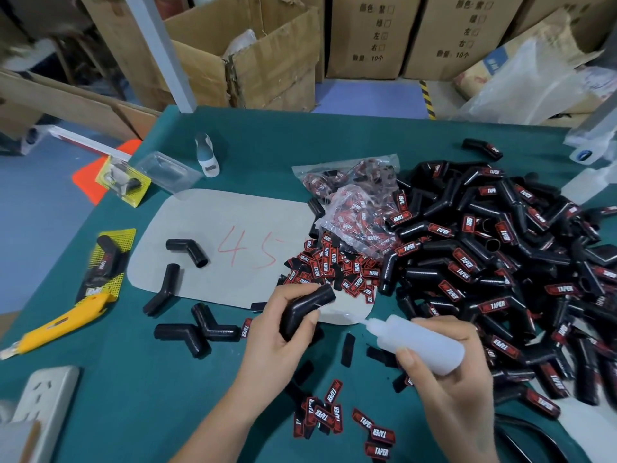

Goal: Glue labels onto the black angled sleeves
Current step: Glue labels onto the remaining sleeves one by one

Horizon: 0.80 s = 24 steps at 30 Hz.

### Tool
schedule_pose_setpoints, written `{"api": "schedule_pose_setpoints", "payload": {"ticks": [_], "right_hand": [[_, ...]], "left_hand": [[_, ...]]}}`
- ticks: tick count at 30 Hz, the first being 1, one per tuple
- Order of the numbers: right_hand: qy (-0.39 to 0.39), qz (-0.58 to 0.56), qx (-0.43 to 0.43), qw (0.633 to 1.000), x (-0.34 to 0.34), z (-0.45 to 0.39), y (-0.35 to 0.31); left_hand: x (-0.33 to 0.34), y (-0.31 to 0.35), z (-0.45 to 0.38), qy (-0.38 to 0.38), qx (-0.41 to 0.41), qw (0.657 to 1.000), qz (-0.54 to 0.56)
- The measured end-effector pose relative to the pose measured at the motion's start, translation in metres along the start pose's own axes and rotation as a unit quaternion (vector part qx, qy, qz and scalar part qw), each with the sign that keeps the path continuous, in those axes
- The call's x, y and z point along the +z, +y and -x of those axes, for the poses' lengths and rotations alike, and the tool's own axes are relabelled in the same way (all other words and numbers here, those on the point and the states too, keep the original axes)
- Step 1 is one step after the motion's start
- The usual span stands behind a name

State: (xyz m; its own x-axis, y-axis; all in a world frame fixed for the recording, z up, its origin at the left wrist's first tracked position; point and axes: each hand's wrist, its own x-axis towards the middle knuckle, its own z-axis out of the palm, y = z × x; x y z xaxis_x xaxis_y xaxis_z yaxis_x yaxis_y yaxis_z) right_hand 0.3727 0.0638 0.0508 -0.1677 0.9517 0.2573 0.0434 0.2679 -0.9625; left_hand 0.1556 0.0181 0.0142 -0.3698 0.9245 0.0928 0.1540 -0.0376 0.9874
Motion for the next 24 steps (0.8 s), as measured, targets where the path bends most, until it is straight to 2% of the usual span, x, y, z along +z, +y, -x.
{"api": "schedule_pose_setpoints", "payload": {"ticks": [3,7,24], "right_hand": [[-0.001,0.031,-0.039,0.999,0.0025,0.0004,0.0],[0.002,0.059,-0.078,0.995,0.0044,-0.0002,-0.0004],[0.003,0.101,-0.111,0.989,0.0064,-0.0003,0.002]], "left_hand": [[-0.0011,0.0034,-0.0005,0.004,0.026,1.0,-0.007],[-0.0017,0.004,-0.0021,0.009,0.018,1.0,-0.022],[0.0008,0.0101,-0.0014,-0.01,0.045,0.997,-0.067]]}}
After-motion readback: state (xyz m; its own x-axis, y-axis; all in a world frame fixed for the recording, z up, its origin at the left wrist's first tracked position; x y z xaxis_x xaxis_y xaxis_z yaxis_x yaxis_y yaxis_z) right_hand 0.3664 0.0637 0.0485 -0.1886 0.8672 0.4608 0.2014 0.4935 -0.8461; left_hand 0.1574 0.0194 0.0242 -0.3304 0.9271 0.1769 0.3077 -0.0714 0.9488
